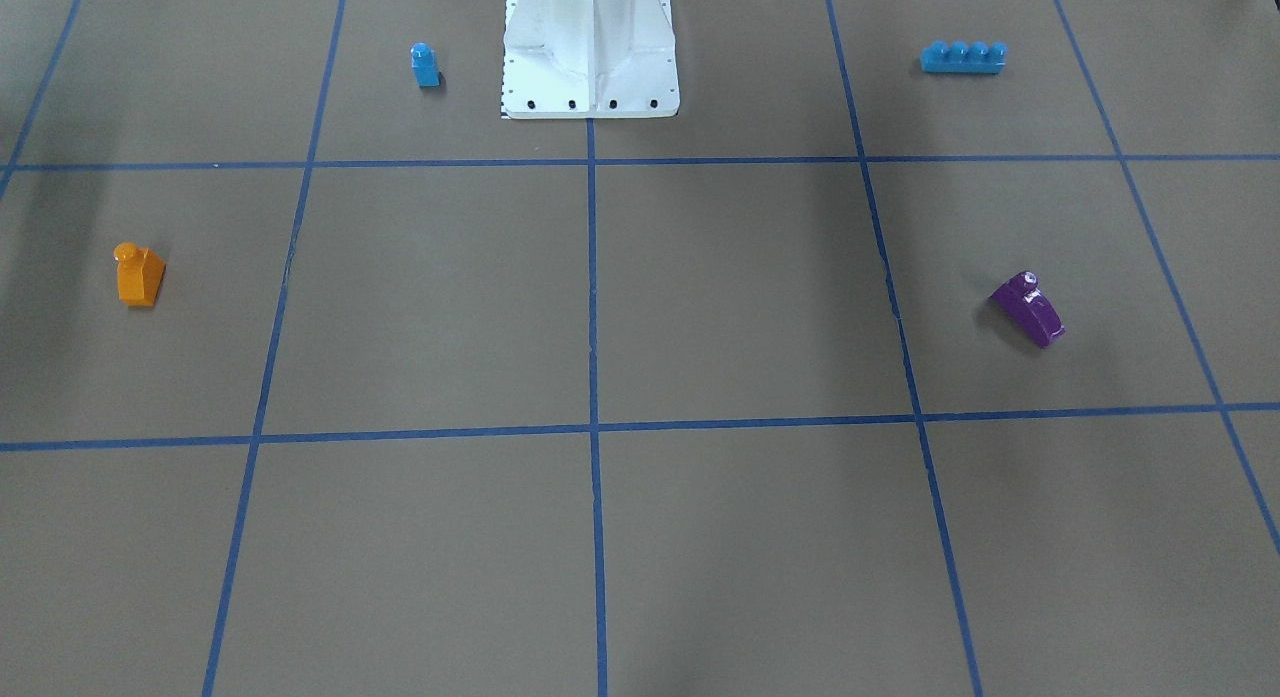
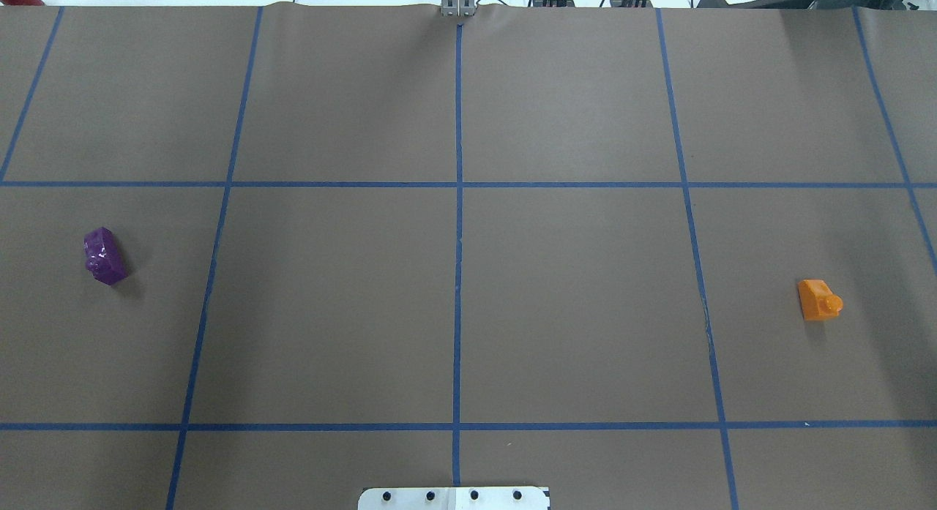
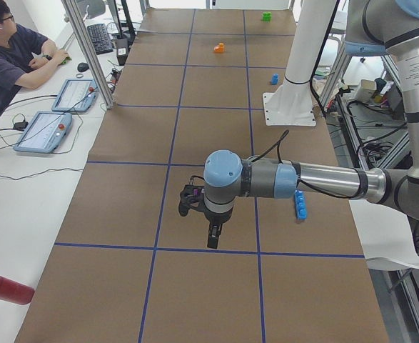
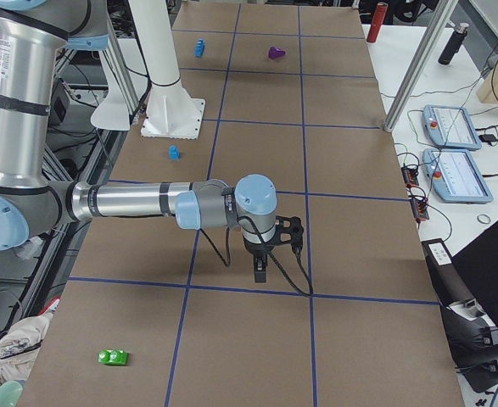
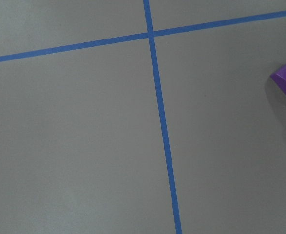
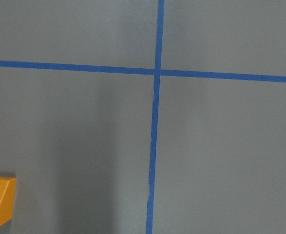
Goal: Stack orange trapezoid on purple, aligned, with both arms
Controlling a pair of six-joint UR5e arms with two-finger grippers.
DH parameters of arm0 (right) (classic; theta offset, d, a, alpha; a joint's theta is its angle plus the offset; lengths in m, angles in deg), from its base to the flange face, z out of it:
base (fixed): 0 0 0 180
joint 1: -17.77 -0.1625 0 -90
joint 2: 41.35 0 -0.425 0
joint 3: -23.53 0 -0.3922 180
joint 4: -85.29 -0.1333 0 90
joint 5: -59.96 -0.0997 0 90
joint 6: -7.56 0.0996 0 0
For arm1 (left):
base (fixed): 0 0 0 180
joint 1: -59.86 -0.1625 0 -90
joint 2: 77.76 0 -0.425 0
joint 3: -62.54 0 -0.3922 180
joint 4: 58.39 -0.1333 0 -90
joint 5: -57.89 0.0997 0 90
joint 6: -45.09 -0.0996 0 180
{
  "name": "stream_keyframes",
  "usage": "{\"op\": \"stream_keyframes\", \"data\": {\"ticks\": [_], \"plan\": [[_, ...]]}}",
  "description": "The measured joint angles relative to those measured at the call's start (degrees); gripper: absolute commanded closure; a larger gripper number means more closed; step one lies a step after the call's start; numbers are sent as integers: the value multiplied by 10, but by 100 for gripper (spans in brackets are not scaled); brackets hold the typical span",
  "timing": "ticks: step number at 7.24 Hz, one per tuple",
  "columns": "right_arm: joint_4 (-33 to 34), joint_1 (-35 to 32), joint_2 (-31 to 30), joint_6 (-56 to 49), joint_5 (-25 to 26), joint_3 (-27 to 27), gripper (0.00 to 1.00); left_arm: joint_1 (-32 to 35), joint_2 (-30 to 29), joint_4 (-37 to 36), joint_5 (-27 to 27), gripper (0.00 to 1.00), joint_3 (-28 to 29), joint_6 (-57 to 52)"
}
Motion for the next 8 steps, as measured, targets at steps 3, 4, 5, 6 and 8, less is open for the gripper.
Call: {"op": "stream_keyframes", "data": {"ticks": [3,4,5,6,8], "plan": [[-1,0,-1,-2,-1,0,0,0,2,12,1,0,0,-5],[-4,2,-1,-1,-3,0,0,0,-2,20,1,0,0,-5],[-10,6,-1,1,-3,0,0,-1,-6,35,1,0,1,-4],[-14,14,0,4,-4,-1,0,-2,-16,47,-4,0,3,-2],[-16,24,3,6,-4,-1,0,-20,-48,55,-42,0,18,43]]}}
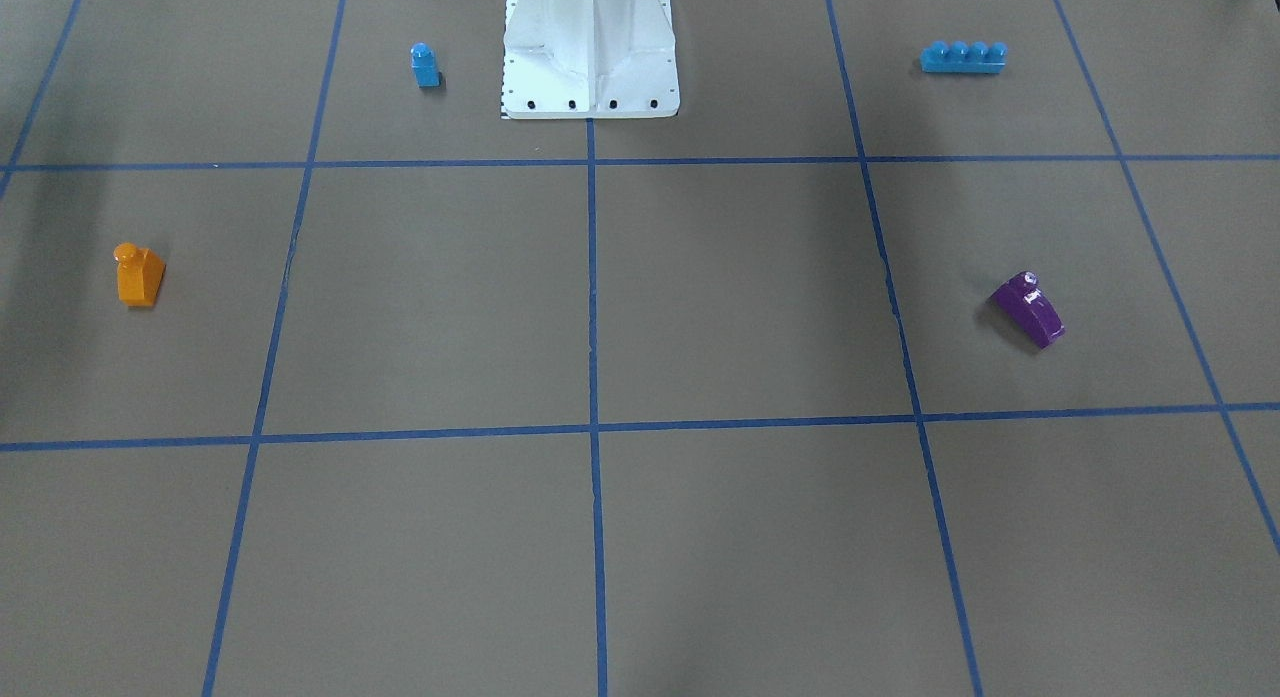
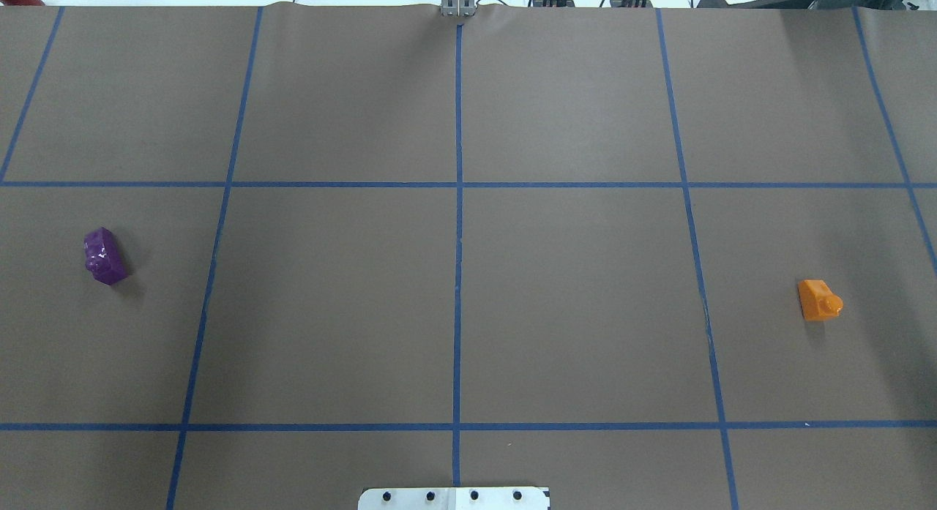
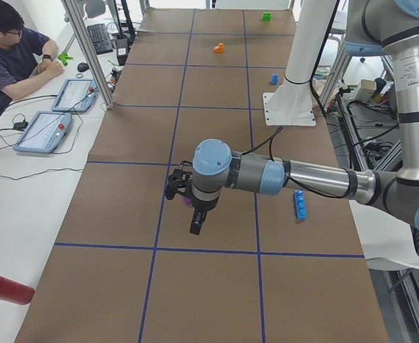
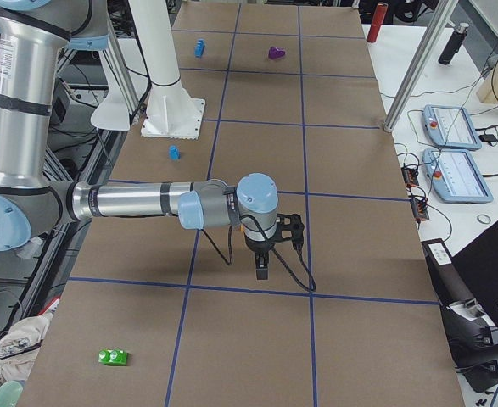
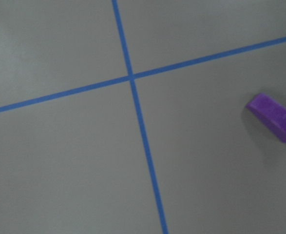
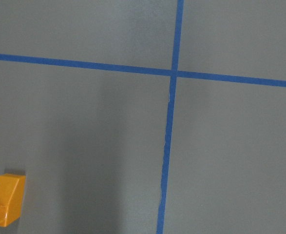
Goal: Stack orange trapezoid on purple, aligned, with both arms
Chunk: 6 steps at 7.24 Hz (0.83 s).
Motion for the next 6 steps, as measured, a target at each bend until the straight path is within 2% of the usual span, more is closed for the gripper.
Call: {"op": "stream_keyframes", "data": {"ticks": [1,4,6], "plan": [[0,2,0,0,0,0,0,-24,-8,21,-9,0,6,61],[-1,3,1,0,0,1,0,-116,-14,154,24,0,35,245],[-1,3,1,0,1,3,0,-174,-13,199,36,0,47,404]]}}
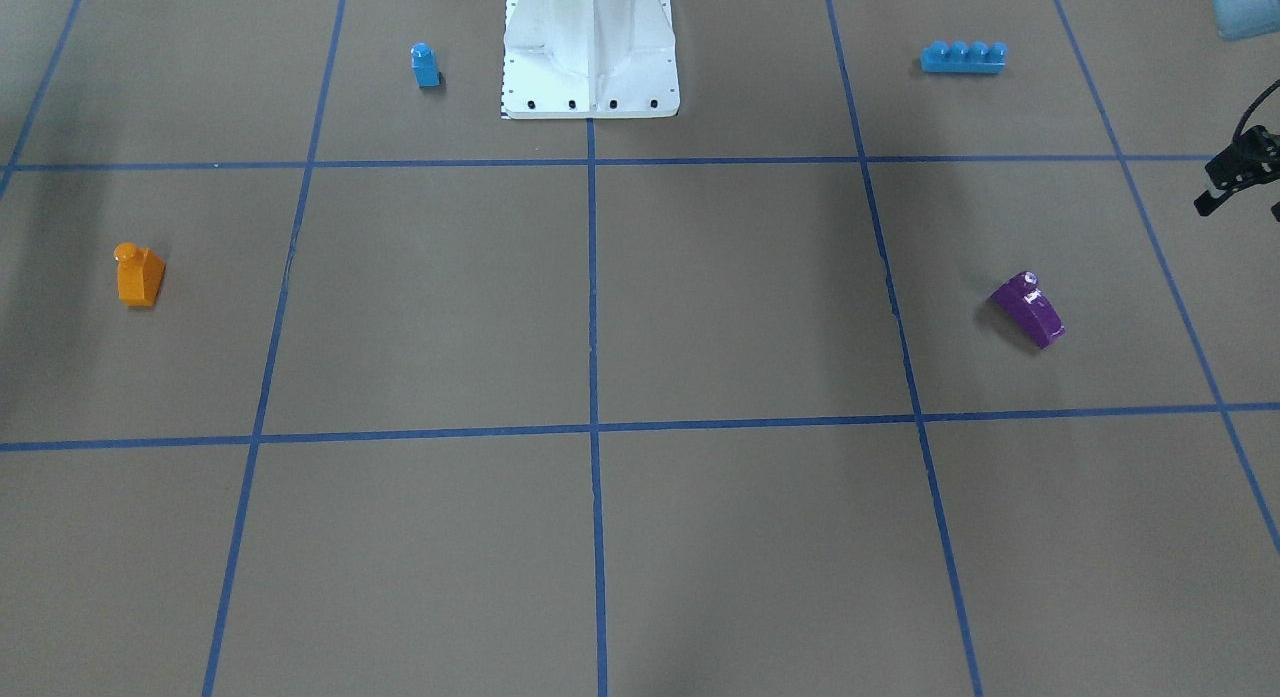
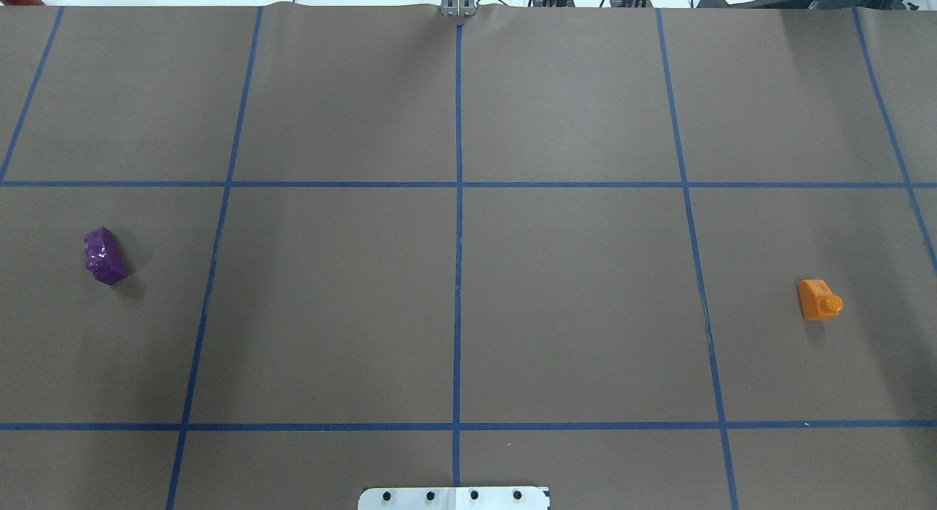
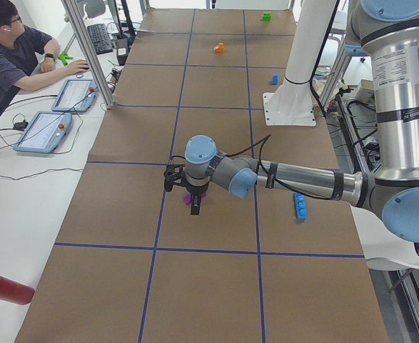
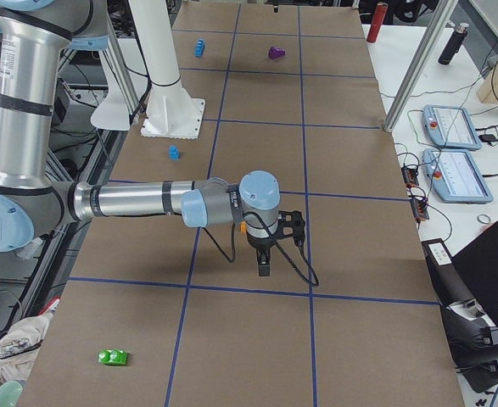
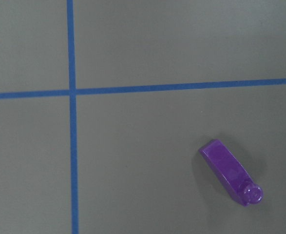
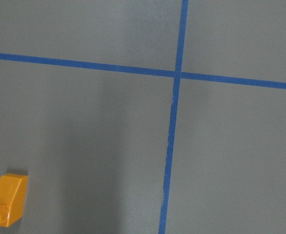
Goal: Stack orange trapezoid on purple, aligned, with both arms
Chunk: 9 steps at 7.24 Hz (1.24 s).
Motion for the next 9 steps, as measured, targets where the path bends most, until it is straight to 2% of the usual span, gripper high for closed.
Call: {"op": "stream_keyframes", "data": {"ticks": [3,5,9], "plan": [[0,0,0,0,0,2,0,-114,-10,33,68,0,7,190],[0,0,0,-1,0,2,0,-161,-46,44,84,0,35,220],[0,0,0,0,0,2,0,-180,-98,60,108,2,100,238]]}}
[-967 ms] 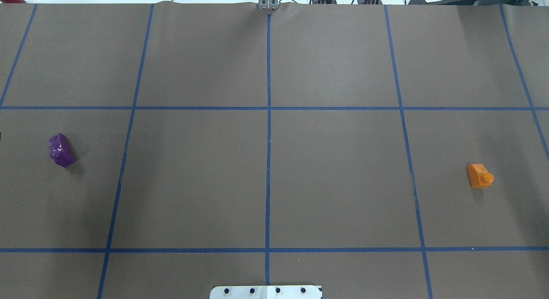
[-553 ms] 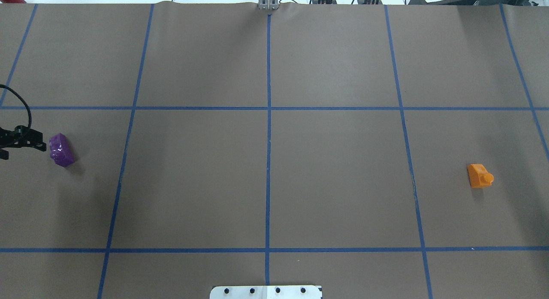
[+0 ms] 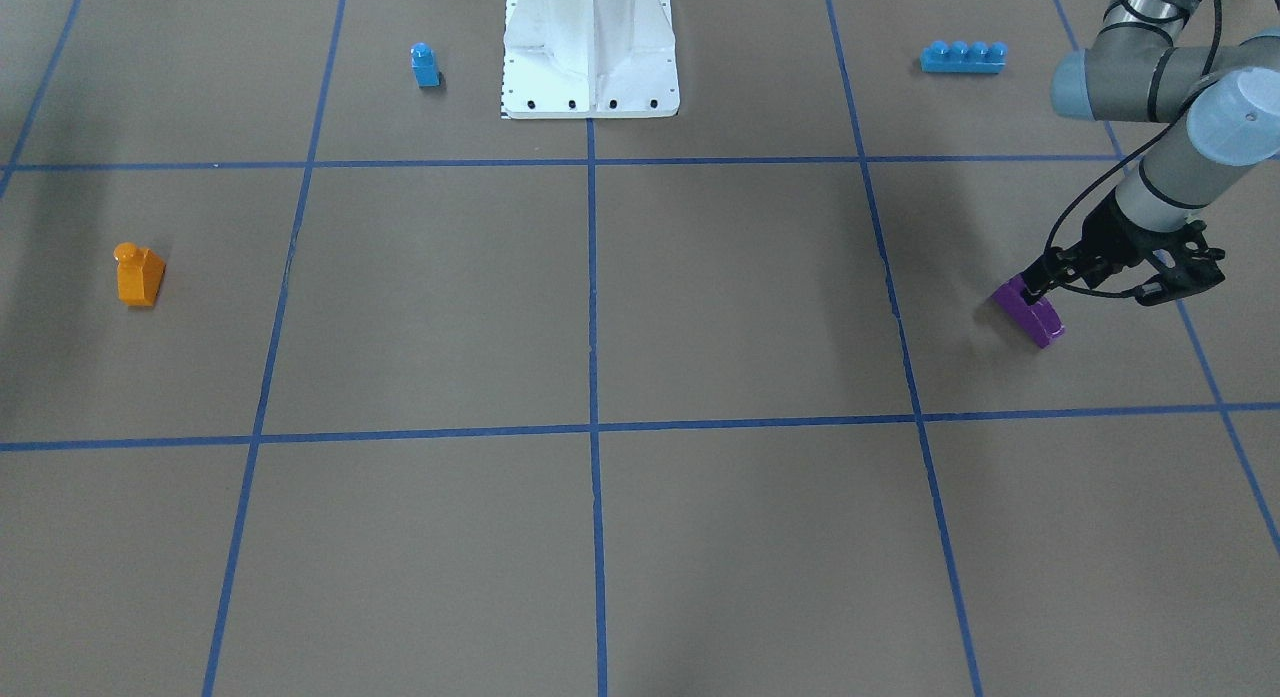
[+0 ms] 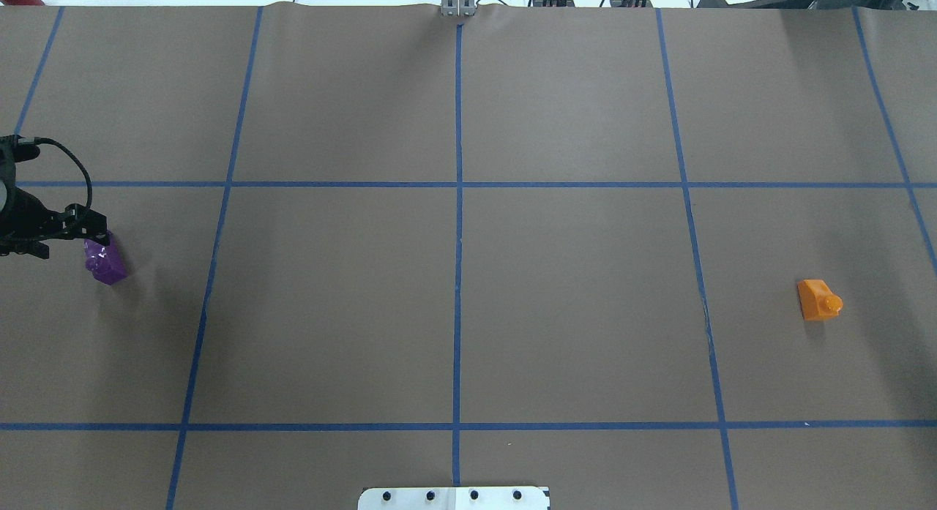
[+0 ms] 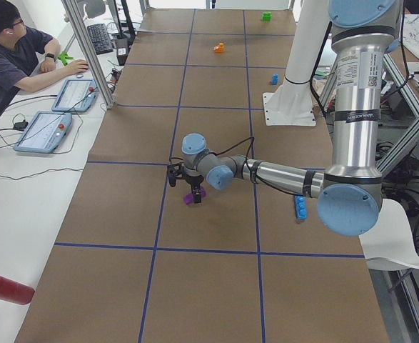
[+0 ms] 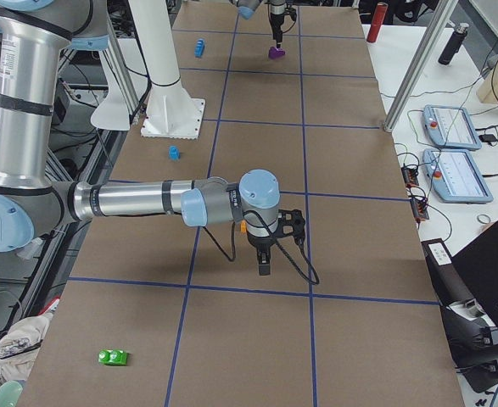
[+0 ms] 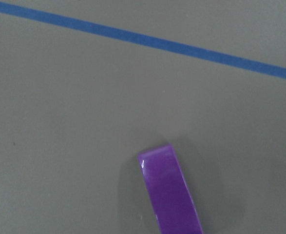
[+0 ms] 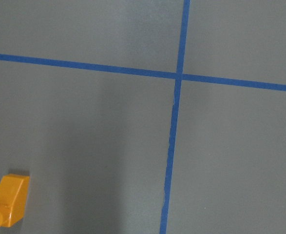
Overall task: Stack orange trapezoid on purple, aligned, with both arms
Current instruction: 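Lower the left gripper over the purple block, then close the left gripper on the purple block and lift it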
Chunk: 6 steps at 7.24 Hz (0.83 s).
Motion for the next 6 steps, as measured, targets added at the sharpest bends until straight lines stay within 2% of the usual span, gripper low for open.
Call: {"op": "stream_keyframes", "data": {"ticks": [1,2,4,6], "plan": [[0,0,0,0,0,0,0,-16,-4,1,12,15,4,16],[0,0,0,0,0,0,0,-32,-7,3,25,35,6,31],[0,0,0,-1,0,0,0,-42,-8,5,33,99,12,40],[0,0,0,0,0,1,0,-43,-9,14,32,100,11,41]]}}
